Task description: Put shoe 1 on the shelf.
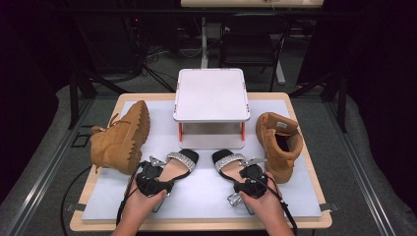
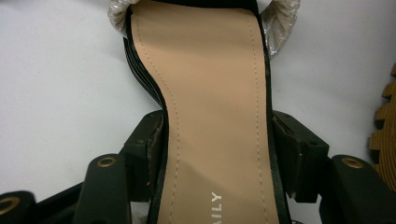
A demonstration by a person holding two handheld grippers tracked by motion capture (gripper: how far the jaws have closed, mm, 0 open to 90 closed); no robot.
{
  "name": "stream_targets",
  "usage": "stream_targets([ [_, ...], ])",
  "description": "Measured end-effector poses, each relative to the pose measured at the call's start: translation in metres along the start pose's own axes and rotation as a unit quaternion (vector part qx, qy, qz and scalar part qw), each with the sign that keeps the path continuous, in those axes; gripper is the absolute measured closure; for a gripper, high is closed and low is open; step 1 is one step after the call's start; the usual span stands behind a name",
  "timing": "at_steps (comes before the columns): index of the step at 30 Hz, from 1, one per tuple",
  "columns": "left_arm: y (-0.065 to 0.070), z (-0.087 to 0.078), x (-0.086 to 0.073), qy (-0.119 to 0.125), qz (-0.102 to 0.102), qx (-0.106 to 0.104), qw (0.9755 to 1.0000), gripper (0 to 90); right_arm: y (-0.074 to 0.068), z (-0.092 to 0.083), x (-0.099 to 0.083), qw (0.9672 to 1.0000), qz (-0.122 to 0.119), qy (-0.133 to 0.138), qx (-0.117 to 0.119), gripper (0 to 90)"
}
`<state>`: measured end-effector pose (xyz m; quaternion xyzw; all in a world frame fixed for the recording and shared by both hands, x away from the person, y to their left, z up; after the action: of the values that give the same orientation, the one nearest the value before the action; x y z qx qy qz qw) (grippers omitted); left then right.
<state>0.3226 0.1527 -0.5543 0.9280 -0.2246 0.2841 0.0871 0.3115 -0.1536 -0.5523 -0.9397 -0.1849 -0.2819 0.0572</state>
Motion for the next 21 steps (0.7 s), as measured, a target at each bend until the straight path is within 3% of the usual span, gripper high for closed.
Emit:
stream_targets([
  [11,-0.0002,-0.0037,0.0002,0.005,0.000,0.007,1.0000,40.3,0.0030,-0.0027,-0.0021,0.9999,0.015,0.007,0.005,40.0],
  [21,0.0018,-0.0069,0.0083,0.011,-0.001,0.006,0.9999,40.3,0.0015,-0.0043,0.0012,0.9999,0.010,0.003,0.008,40.2],
])
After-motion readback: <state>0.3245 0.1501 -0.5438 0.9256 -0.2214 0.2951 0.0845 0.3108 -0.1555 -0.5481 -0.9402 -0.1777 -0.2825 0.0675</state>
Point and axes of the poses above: each handheld gripper's, and its own axes: z roughly forward along the jaws, x roughly out of its top, y roughly to its right, the point moved 2 cm from there along z, roughly forward along the jaws
